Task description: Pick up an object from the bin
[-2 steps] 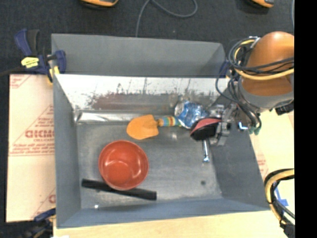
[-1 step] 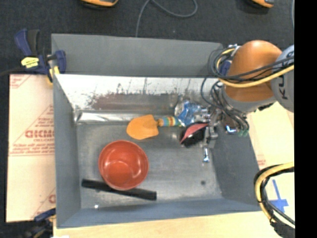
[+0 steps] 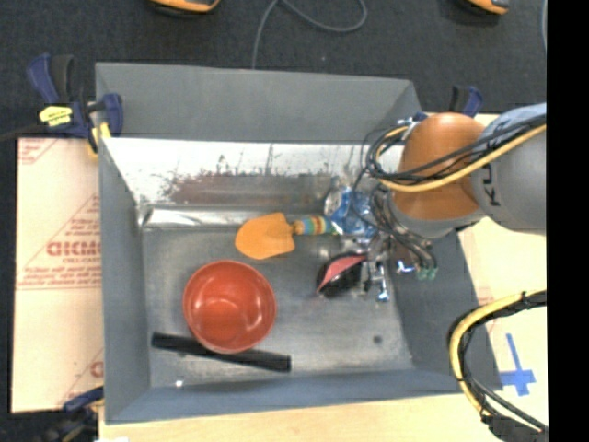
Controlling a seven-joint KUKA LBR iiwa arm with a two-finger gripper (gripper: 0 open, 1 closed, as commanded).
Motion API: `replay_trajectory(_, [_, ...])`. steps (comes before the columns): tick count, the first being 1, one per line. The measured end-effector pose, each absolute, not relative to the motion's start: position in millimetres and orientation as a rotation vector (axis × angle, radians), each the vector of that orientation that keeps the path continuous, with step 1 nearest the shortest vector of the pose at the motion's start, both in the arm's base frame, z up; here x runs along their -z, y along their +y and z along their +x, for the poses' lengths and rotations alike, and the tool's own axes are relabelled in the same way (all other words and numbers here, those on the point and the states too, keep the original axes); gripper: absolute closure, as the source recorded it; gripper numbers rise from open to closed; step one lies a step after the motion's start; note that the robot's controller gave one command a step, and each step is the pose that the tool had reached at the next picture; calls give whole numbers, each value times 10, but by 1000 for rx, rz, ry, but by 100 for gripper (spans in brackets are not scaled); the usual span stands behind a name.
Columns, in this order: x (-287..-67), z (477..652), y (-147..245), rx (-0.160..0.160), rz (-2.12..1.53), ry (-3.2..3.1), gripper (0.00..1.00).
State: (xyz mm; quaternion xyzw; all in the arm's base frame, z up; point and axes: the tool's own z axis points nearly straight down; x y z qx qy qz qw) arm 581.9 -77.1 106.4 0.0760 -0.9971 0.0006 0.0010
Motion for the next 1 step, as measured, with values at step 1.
replay_trajectory(1, [-1882,5946,-762,-8,259,-3139,100])
